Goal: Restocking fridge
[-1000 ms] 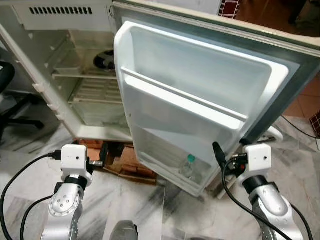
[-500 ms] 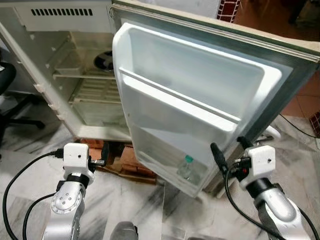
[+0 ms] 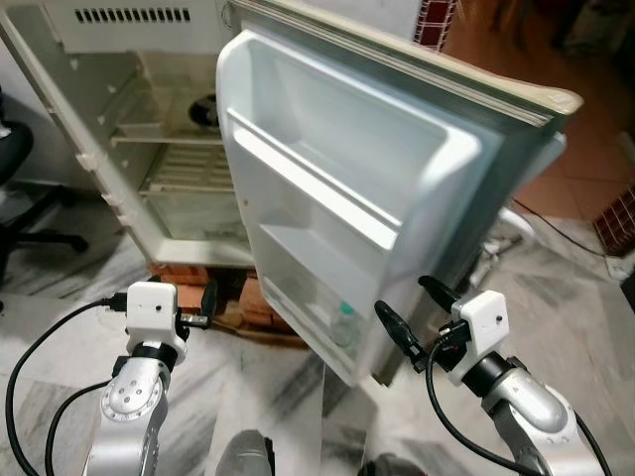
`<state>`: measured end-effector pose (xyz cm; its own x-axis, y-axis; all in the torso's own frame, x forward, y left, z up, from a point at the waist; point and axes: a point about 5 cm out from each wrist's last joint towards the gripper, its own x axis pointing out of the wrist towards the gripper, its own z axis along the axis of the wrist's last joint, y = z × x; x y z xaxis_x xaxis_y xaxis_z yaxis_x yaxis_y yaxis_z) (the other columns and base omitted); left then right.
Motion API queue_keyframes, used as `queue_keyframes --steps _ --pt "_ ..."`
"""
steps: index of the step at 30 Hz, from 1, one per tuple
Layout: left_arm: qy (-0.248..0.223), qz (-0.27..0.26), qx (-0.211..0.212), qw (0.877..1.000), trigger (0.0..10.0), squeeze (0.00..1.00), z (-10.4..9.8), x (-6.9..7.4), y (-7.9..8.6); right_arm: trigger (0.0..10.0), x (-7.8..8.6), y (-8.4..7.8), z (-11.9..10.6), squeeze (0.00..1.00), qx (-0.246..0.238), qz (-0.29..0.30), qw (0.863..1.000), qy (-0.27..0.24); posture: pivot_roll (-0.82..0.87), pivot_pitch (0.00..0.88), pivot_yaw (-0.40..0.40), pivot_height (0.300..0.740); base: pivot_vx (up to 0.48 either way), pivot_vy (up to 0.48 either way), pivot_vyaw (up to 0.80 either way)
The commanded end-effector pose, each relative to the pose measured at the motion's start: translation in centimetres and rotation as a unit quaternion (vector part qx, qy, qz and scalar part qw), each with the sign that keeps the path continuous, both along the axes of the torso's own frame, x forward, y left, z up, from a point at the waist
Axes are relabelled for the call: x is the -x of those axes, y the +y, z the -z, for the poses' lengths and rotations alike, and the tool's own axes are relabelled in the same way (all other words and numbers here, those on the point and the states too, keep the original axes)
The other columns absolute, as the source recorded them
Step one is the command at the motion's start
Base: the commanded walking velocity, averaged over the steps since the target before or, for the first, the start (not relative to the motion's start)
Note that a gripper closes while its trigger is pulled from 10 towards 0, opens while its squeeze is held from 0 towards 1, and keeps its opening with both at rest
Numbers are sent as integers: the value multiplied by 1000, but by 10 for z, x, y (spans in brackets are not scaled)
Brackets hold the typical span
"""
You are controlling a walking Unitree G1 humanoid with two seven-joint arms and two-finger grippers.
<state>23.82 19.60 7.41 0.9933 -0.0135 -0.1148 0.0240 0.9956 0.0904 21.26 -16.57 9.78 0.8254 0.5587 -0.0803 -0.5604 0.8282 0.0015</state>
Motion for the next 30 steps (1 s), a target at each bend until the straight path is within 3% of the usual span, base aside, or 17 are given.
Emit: queue_keyframes --steps 1,12,23,25,30 --pt "14 1 -5 1000 10000 0 5 2 3 10000 1 2 5 0 -5 -13 1000 16 -22 69 43 740 -412 0 0" --pt "15 1 -5 1000 10000 0 5 1 1 10000 -12 -7 11 0 9 -11 1000 19 -15 72 41 740 -375 0 0" --pt "5 -8 -30 999 10000 0 -1 4 12 10000 -37 -9 4 0 30 93 995 -25 13 97 44 740 -23 0 0" --pt "0 -17 -35 999 10000 0 -6 6 22 10000 -46 -8 -2 0 2 129 991 -34 19 105 44 740 0 0 0" --pt "-18 -24 -28 999 10000 0 -12 7 25 10000 -56 0 -9 0 -23 152 987 -54 19 107 35 740 0 0 0"
